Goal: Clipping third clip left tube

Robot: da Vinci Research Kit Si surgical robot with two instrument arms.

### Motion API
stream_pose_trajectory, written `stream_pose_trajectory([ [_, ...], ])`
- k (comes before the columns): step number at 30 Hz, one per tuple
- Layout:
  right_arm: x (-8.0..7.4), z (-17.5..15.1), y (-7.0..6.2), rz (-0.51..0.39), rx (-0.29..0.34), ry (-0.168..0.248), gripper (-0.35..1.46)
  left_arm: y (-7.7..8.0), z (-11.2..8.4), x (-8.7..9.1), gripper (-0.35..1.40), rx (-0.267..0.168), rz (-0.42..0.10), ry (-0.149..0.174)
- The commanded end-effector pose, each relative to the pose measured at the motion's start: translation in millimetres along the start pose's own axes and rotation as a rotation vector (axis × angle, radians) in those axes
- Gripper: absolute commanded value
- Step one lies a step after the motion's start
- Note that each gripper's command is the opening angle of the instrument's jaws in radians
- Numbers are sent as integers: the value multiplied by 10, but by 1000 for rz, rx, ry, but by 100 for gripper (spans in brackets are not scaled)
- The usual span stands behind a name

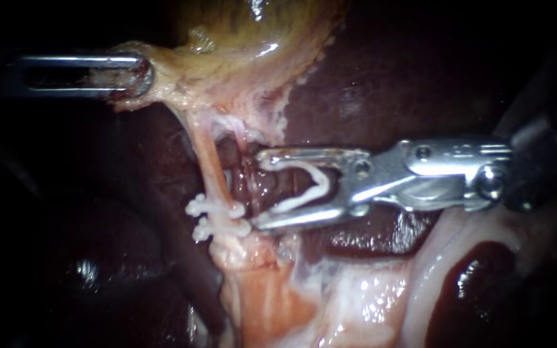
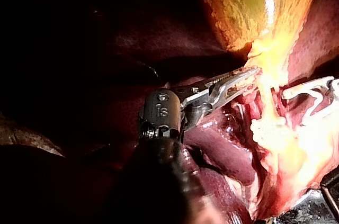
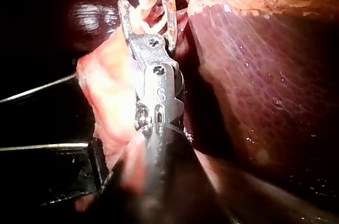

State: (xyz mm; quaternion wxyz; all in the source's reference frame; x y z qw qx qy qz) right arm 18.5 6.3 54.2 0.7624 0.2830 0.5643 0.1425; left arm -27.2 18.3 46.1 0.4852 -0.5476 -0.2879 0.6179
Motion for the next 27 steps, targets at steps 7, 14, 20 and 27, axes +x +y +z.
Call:
stream_pose_trajectory([
  [7, -17, 18, 29, 80, 7, 17, 50, 1, 1, 0, -35, 4, 1, 2],
  [14, -35, 31, 48, 106, 16, 21, 50, 2, 2, 0, -35, 3, 1, 1],
  [20, -27, 49, 55, 121, 43, 53, 50, 2, 4, 0, -35, 3, 0, 2],
  [27, -4, 78, 53, 127, 98, 148, 50, 3, 5, 0, -35, 1, 0, 1],
])
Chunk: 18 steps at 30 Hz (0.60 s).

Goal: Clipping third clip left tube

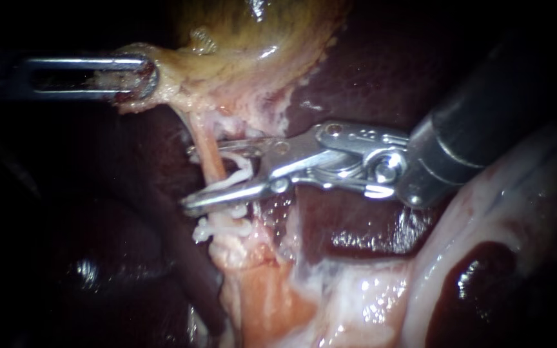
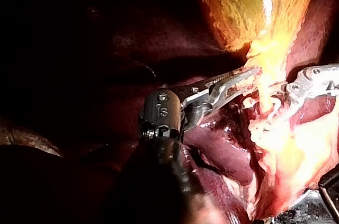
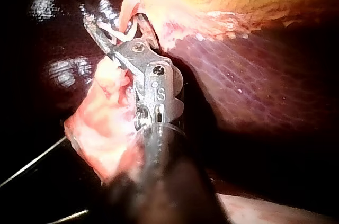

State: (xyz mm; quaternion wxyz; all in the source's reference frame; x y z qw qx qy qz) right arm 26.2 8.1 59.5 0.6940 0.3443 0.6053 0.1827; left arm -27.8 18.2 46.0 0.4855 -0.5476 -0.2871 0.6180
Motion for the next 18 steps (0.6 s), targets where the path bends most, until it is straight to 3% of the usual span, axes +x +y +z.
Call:
stream_pose_trajectory([
  [1, 6, 2, -3, -2, 14, 16, 50, 0, 0, 0, -35, 0, 0, 0],
  [7, 33, 0, -17, 3, 33, 82, 50, 0, 0, 0, -35, 0, 0, 0],
  [11, 49, -7, -24, 10, 34, 105, 48, 0, 0, 0, -35, 0, 0, 0],
  [18, 52, -17, -29, 13, 36, 106, 32, 0, 0, 0, -35, 0, 0, 0],
])
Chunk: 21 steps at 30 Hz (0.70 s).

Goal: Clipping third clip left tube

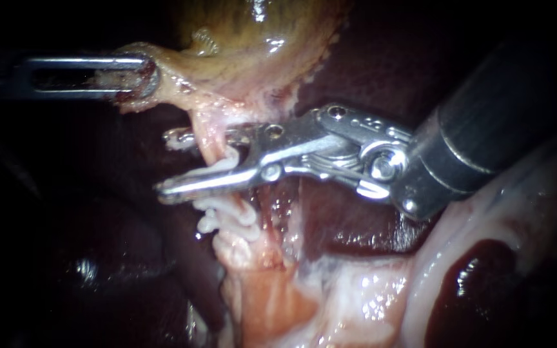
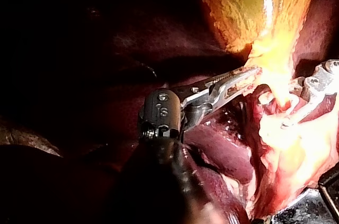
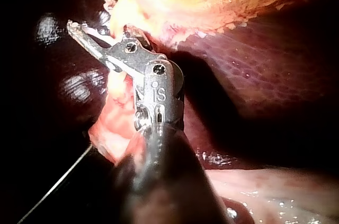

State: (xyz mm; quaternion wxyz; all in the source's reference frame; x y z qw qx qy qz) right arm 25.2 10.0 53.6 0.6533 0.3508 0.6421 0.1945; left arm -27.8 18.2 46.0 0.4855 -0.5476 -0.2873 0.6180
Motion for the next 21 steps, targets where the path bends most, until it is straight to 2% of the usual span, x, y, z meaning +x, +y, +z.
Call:
stream_pose_trajectory([
  [1, -1, -2, 0, -1, 0, -1, 27, 0, 0, 0, -35, 0, 0, 0],
  [4, -1, -7, -2, 5, 3, -1, 5, 0, 0, 0, -35, 0, 0, 0],
  [8, 0, -11, -3, 24, 5, 0, -35, 0, 0, 0, -35, 0, 0, 0],
  [10, 0, -11, -4, 30, 5, 0, -35, 0, 0, 0, -35, 0, 0, 0],
  [14, -1, -11, -4, 32, -5, -37, -35, 0, 0, 0, -35, 0, 0, 0],
  [21, -2, -10, -2, 32, -3, -41, -35, 0, 0, 0, -35, 0, 0, 0],
])
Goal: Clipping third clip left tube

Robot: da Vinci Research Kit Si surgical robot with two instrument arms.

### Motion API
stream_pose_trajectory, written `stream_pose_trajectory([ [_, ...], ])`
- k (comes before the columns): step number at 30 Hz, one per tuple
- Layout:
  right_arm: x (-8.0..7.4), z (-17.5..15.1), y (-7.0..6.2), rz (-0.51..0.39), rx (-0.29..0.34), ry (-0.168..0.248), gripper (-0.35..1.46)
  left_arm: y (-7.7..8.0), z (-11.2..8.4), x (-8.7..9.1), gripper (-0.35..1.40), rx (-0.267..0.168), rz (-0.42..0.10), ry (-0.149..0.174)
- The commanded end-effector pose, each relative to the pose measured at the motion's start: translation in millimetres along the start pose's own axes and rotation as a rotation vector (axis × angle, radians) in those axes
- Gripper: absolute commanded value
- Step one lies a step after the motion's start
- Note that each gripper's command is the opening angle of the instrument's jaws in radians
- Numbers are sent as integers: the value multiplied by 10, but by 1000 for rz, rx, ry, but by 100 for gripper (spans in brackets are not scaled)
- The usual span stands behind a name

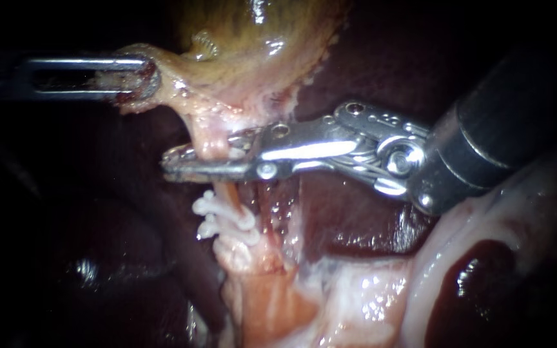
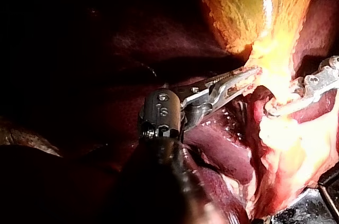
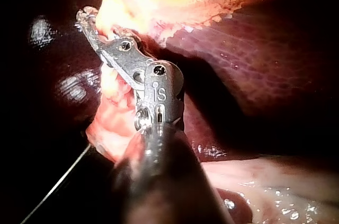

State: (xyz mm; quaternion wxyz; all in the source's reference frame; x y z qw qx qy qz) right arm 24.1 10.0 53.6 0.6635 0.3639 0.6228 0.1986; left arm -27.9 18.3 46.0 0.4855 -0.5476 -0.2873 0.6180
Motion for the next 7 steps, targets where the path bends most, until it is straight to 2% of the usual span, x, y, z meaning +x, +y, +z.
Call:
stream_pose_trajectory([
  [1, -2, 0, 1, 0, 0, 0, -35, 0, 0, 0, -35, 0, 0, 0],
  [7, -3, -3, 6, 0, 0, 0, -35, 0, 0, 0, -35, 0, 0, 0],
])
